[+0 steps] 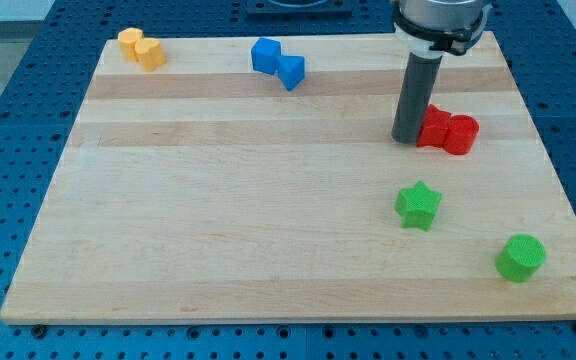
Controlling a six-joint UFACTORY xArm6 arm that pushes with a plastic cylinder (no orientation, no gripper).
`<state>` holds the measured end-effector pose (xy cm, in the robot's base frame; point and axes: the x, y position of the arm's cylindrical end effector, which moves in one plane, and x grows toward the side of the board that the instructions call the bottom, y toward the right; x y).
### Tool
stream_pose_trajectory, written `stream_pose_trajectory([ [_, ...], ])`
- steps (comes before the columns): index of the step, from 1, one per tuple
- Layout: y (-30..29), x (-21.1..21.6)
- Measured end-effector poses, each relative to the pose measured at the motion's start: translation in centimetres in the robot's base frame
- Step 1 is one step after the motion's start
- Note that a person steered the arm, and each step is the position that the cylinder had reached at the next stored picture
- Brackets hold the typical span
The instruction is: Push the blue triangle towards the top right to the board
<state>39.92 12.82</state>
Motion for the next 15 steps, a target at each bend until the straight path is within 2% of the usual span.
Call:
stream_pose_trajectory([
  [2,-8.2,-0.3],
  [5,-18.3,-7.0],
  [6,-19.1,-9.5],
  [7,-18.9,-11.0],
  [9,-14.0,-11.6],
  [11,-12.9,-13.7],
  [13,-7.9,-14.5],
  [15,-5.3,-18.0],
])
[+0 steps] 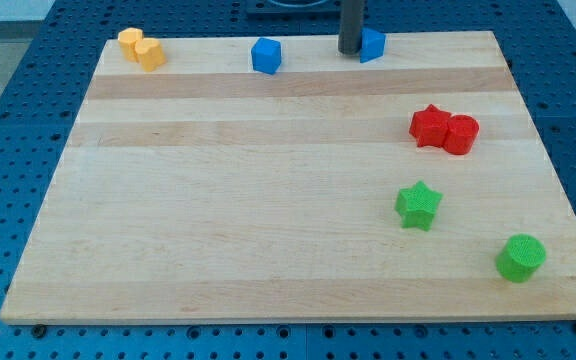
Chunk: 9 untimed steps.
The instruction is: Push the blue triangle towards the top right to the board
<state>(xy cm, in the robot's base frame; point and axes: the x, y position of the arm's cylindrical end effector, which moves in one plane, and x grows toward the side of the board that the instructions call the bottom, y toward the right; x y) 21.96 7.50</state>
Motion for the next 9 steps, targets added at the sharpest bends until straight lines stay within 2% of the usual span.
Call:
stream_pose_trajectory([
  [3,6.7,0.0],
  [5,8.5,0.0],
  [8,9.2,0.2],
  [9,6.1,2.9],
])
